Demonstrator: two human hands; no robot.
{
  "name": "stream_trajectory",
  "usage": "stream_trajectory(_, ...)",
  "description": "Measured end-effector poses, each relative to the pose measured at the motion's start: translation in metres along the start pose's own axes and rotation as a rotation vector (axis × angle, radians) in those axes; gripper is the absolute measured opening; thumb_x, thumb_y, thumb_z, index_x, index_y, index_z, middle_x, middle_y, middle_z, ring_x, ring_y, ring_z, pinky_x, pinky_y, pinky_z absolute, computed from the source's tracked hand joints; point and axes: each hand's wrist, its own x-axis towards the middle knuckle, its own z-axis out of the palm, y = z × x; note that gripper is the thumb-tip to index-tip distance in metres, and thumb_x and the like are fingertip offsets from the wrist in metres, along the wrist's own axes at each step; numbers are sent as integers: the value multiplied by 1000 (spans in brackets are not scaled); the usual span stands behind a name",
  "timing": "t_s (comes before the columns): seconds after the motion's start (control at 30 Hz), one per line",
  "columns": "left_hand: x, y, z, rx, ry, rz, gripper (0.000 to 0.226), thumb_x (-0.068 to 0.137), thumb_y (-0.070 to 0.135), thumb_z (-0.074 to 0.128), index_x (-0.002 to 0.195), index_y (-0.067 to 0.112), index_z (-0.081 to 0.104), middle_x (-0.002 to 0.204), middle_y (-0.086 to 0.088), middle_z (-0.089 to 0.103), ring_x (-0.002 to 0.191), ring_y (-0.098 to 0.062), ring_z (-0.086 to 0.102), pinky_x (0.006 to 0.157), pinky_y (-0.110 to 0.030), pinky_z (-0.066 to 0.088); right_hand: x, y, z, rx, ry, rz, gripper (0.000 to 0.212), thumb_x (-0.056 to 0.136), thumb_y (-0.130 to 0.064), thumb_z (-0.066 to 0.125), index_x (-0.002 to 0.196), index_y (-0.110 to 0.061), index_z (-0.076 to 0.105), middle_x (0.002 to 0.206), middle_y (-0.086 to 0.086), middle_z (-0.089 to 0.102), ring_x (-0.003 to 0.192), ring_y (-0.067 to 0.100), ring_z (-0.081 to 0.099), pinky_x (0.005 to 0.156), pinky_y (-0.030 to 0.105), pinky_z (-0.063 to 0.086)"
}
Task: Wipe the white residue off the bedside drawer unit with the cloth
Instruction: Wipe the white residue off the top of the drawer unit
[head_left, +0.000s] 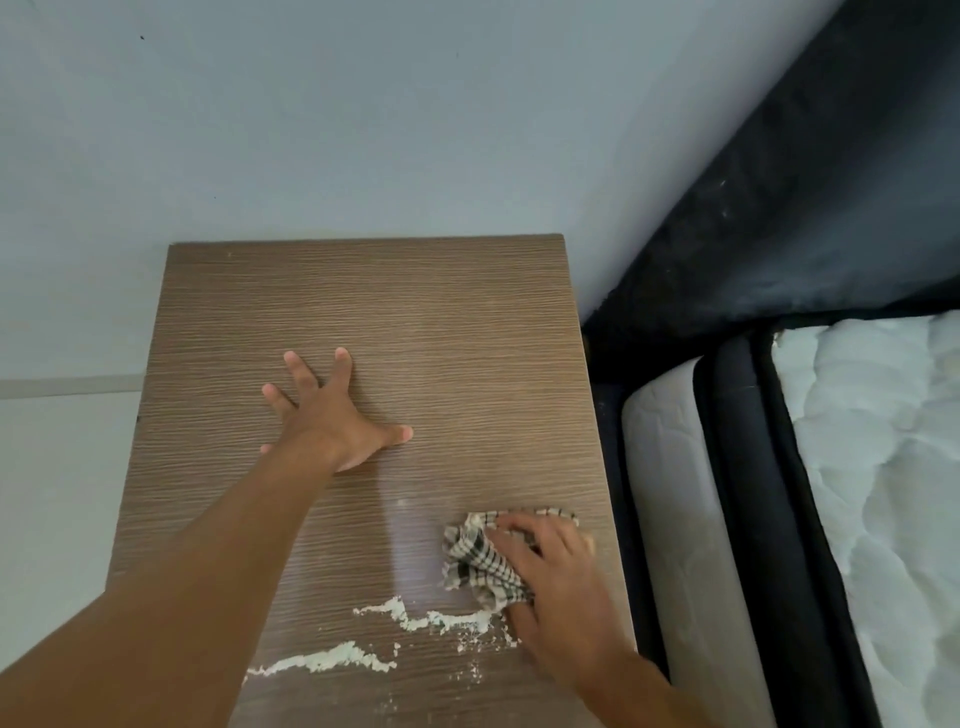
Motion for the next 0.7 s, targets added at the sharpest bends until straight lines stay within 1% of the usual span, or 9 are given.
stream_trajectory(0.13,0,0,0,17,4,-3,125,66,59,78,153,39,-10,158,-2,-34,144,-41,-26,114,-65,10,-29,-22,12,86,29,14,47,74,-32,51,120,-36,52,115,-19,55,104,0,44,79,25,38)
stream_trajectory(0.23,-2,1,-1,37,9,-6,125,66,60,77,153,39,-10,158,-4,-32,144,-42,-25,115,-64,9,-32,-34,-8,258,102,178,33,79,-23,45,107,-41,47,94,-22,52,90,-7,45,72,16,34)
stream_trajectory(0.3,-3,2,-1,46,14,-4,124,67,60,77,153,38,-9,159,-4,-31,144,-42,-24,115,-61,7,-25,-33,-29,292,180,263,22,82,-14,46,88,-35,44,82,-19,51,78,0,50,63,19,38)
stream_trajectory(0.37,-5,2,-1,49,15,-2,124,67,60,77,154,37,-9,159,-4,-31,144,-42,-23,115,-61,6,-14,-25,-49,241,294,296,23,84,-5,49,81,-28,47,77,-12,52,71,9,51,62,31,45)
stream_trajectory(0.43,-5,2,-2,68,17,-6,124,67,61,76,154,37,-9,159,-5,-31,145,-43,-23,115,-61,6,0,-13,-62,199,360,336,15,88,-7,48,90,-21,51,83,-9,51,78,13,51,70,35,48)
stream_trajectory(0.5,-5,2,-2,80,17,-12,123,68,61,76,154,37,-9,159,-5,-30,145,-42,-22,116,-61,5,11,0,-60,159,359,374,12,91,-12,48,101,-17,53,95,-6,53,87,14,52,77,38,49)
stream_trajectory(0.57,-6,2,-2,78,19,-7,123,68,61,76,154,37,-9,159,-4,-30,145,-41,-22,116,-60,4,17,12,-46,139,289,370,27,92,-13,50,119,-16,54,114,-2,57,104,17,53,90,42,47)
stream_trajectory(0.63,-4,0,-1,87,23,3,123,68,63,75,154,37,-9,159,-4,-31,145,-40,-23,116,-61,4,18,20,-26,68,224,298,49,90,-9,55,138,-16,46,139,0,50,131,17,42,111,44,32)
stream_trajectory(0.7,-2,-4,1,106,30,20,123,67,66,73,153,38,-10,159,-3,-31,145,-40,-22,115,-63,4,11,22,-10,-20,217,230,62,86,-5,59,144,-14,39,150,1,39,142,17,29,119,43,16)
